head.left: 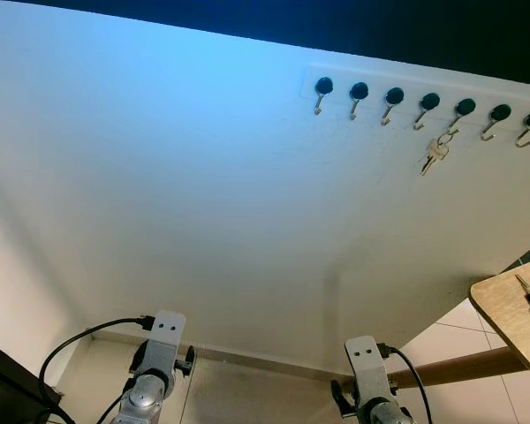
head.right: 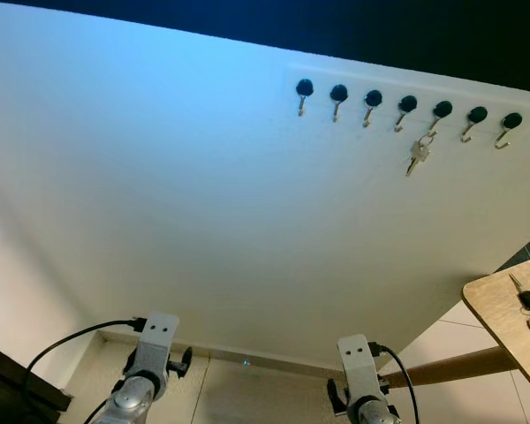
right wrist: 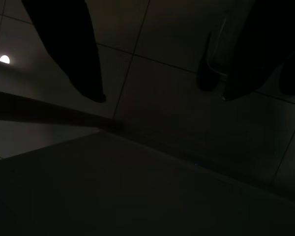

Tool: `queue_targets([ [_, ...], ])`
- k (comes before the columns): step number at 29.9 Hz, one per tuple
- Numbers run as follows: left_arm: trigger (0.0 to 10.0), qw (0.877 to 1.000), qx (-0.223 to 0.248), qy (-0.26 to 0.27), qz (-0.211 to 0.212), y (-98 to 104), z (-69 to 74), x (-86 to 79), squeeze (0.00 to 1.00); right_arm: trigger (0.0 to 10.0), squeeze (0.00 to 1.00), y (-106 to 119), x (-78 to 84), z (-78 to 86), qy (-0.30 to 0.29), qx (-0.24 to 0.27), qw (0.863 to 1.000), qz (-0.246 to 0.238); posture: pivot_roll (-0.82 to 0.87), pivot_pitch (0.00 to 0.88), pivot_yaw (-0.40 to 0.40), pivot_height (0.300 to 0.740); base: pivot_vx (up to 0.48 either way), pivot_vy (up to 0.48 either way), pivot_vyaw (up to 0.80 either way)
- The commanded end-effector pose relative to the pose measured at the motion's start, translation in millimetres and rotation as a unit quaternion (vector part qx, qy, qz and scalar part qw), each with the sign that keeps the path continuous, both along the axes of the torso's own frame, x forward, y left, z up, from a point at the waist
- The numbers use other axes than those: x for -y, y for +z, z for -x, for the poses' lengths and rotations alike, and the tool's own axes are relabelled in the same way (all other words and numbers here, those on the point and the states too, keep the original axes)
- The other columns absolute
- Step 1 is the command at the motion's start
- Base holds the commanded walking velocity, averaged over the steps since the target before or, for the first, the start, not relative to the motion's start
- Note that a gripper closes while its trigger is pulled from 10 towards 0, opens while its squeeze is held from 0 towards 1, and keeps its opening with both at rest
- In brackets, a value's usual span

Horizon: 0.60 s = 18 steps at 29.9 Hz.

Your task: Hang keys on a hook

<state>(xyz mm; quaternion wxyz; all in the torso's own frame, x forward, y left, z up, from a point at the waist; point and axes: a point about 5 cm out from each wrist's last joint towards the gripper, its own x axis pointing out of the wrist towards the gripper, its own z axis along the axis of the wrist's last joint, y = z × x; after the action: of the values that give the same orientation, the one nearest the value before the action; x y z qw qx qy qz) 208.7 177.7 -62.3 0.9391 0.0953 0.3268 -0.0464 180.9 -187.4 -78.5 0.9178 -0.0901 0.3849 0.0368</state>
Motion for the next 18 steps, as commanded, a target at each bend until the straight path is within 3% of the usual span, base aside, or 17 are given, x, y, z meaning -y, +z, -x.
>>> queue_targets([
  [1,4.9,1.000,-0.005,0.002,0.003,-2.0,2.9,1.7,1.00,10.0,1.00,-0.4,4.3,1.3,-0.009,-0.004,1.000,0.004,0.08,0.034,-0.101,0.740,0.000,0.000,0.00],
  [2,0.0,1.000,-0.004,0.002,0.002,-1.8,2.6,1.5,0.60,2.7,1.00,-0.4,4.2,1.2,-0.009,-0.004,1.000,0.004,0.08,0.032,-0.101,0.740,0.000,0.000,0.00],
  [3,0.0,1.000,-0.004,0.003,0.002,-1.6,2.3,1.3,0.00,0.0,0.00,-0.3,4.3,0.9,-0.009,-0.003,1.000,0.007,0.08,0.032,-0.101,0.740,0.000,0.000,0.00],
  [4,0.0,1.000,-0.003,0.003,0.001,-1.4,2.1,1.2,0.00,0.0,0.00,-0.2,4.4,0.8,-0.009,-0.003,1.000,0.009,0.08,0.032,-0.101,0.740,0.000,0.000,0.00],
  [5,0.0,1.000,-0.003,0.004,-0.003,-1.3,1.8,0.6,0.00,8.7,0.00,-0.3,4.6,0.8,-0.009,-0.004,1.000,0.012,0.08,0.032,-0.101,0.740,0.000,0.000,0.00],
  [6,0.0,1.000,-0.003,0.004,-0.003,-1.3,1.8,0.6,0.00,8.7,0.00,-0.3,4.6,0.8,-0.009,-0.004,1.000,0.012,0.08,0.032,-0.101,0.740,0.000,0.000,0.00],
  [7,7.2,1.000,-0.003,0.005,-0.002,-1.3,1.7,0.2,0.20,10.0,0.00,-0.3,4.4,0.7,-0.010,-0.004,1.000,0.012,0.08,0.032,-0.100,0.740,0.000,0.000,0.00],
  [8,7.2,1.000,-0.004,0.006,-0.001,-1.3,1.8,0.0,0.20,10.0,0.00,-0.4,3.7,0.7,-0.011,-0.005,1.000,0.003,0.08,0.032,-0.099,0.740,0.000,0.000,0.00],
  [9,10.0,1.000,-0.004,0.004,0.000,-1.4,2.1,-0.1,1.00,10.0,0.65,-0.2,3.2,0.4,-0.010,-0.004,1.000,0.002,0.08,0.033,-0.097,0.740,0.000,0.000,0.00],
  [12,10.0,1.000,-0.004,0.001,0.000,-1.5,2.4,-0.2,1.00,10.0,0.65,0.0,2.7,-0.1,-0.008,-0.003,1.000,0.002,0.08,0.034,-0.096,0.740,0.000,0.000,0.00],
  [13,10.0,1.000,-0.004,0.001,-0.002,-1.5,2.5,-0.7,1.00,10.0,0.82,-0.1,3.1,0.1,-0.010,-0.003,1.000,0.006,0.08,0.034,-0.095,0.740,0.000,0.000,0.00],
  [14,10.0,1.000,-0.004,0.002,-0.004,-1.4,2.5,-1.0,1.00,10.0,0.82,-0.2,3.4,0.2,-0.012,-0.003,1.000,0.008,0.08,0.034,-0.095,0.740,0.000,0.000,0.00],
  [15,3.8,1.000,-0.004,0.004,-0.006,-1.4,2.7,-2.5,0.00,8.5,0.00,-0.8,3.1,1.1,-0.013,-0.005,1.000,0.007,0.09,0.034,-0.093,0.740,0.000,0.000,0.00],
  [16,1.9,1.000,-0.004,0.005,-0.009,-1.4,2.9,-3.7,0.00,1.7,0.00,-1.3,2.8,2.0,-0.012,-0.007,1.000,0.010,0.09,0.034,-0.094,0.740,0.000,0.000,0.00],
  [17,1.9,1.000,-0.004,0.006,-0.010,-1.4,3.1,-4.6,0.00,1.7,0.00,-1.6,2.6,2.5,-0.011,-0.008,1.000,0.011,0.09,0.034,-0.094,0.740,0.000,0.000,0.00],
  [18,1.2,1.000,-0.003,0.007,-0.013,-1.3,3.2,-5.5,0.00,0.7,0.00,-1.9,2.7,3.0,-0.011,-0.010,1.000,0.013,0.09,0.034,-0.096,0.740,0.000,0.000,0.00],
])
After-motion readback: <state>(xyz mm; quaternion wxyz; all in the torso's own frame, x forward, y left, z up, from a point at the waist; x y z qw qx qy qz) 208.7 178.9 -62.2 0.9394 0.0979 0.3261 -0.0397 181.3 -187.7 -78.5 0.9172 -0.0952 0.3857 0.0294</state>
